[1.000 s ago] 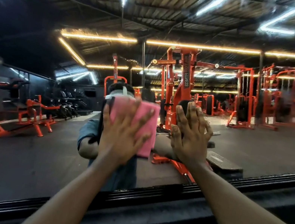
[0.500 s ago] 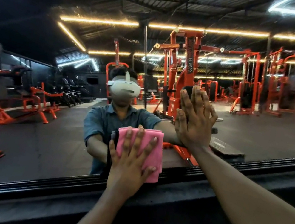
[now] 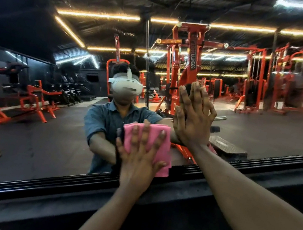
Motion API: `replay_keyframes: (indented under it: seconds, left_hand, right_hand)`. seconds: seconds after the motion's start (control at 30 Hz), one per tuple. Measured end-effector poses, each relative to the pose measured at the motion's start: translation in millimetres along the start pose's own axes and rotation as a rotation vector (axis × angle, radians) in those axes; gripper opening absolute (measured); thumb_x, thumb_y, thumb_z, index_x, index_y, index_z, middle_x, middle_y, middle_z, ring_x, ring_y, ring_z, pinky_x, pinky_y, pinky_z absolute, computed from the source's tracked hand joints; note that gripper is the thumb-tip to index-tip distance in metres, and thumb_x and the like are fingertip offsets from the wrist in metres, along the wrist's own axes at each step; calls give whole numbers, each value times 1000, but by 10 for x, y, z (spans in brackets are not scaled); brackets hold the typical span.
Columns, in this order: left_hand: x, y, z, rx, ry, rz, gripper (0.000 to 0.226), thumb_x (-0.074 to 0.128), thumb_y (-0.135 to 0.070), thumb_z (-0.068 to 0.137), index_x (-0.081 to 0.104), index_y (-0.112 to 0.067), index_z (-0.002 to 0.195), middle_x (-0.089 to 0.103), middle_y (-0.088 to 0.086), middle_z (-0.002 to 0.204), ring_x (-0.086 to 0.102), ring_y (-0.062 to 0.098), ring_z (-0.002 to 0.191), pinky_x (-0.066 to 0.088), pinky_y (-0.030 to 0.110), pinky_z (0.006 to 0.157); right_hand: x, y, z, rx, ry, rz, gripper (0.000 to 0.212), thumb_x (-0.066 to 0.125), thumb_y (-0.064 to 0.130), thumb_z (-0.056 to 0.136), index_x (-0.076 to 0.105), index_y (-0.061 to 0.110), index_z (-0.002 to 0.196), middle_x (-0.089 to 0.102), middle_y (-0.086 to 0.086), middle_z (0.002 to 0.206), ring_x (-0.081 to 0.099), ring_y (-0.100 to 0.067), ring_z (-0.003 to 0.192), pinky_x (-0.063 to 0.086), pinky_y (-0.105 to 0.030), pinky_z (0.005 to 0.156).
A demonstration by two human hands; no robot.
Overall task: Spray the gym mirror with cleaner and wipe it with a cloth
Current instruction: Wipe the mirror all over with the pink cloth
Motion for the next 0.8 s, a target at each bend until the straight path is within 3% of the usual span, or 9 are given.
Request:
replay_keyframes:
  seconds: [0.17, 0.3, 0.43, 0.57, 0.8]
  left_hand:
    - [-21, 21, -45, 4, -25, -13, 97, 60, -69, 89, 8, -41, 165, -4, 7, 175, -10, 32, 161, -7, 70, 118]
    - [-57, 551, -288, -47, -17, 41, 89, 41, -75, 90, 12, -38, 166, -2, 10, 175, -6, 37, 160, -19, 67, 118]
    - [-162, 789, -258, -44, 8, 53, 89, 32, -79, 91, 15, -35, 166, -3, 13, 175, -6, 40, 160, -14, 73, 118]
    - [-383, 743, 295, -108, -54, -36, 88, 32, -79, 92, 7, -38, 166, -12, 10, 174, -14, 35, 159, -5, 78, 116]
    - [-1031, 602, 1764, -50, -114, 4, 88, 24, -84, 93, -10, -44, 163, -20, 8, 173, -18, 38, 158, -18, 72, 112]
  right_hand:
    - [-1, -22, -9, 5, 14, -2, 59, 31, 49, 105, 24, 40, 163, 12, 6, 174, 13, -18, 160, 23, -54, 119]
    - [-5, -10, 2, 0, 2, -16, 58, 29, 49, 106, 25, 39, 163, 14, 5, 174, 15, -19, 160, 25, -55, 118]
    - [18, -9, 6, -5, -13, -23, 58, 29, 50, 107, 27, 37, 163, 14, 5, 174, 15, -19, 159, 25, -54, 119]
    - [37, -18, 8, 6, 11, -15, 59, 31, 50, 106, 23, 40, 163, 9, 6, 174, 13, -19, 160, 23, -53, 119]
    - [3, 16, 26, 13, 13, 18, 58, 28, 52, 106, 28, 39, 162, 11, 6, 174, 12, -18, 160, 20, -50, 119]
Point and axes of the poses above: each hand's wrist, its own z-axis towards the middle knuckle, its own x-axis out of the palm, y = z × x, the point moved 4 cm from there along z, towards the middle knuckle
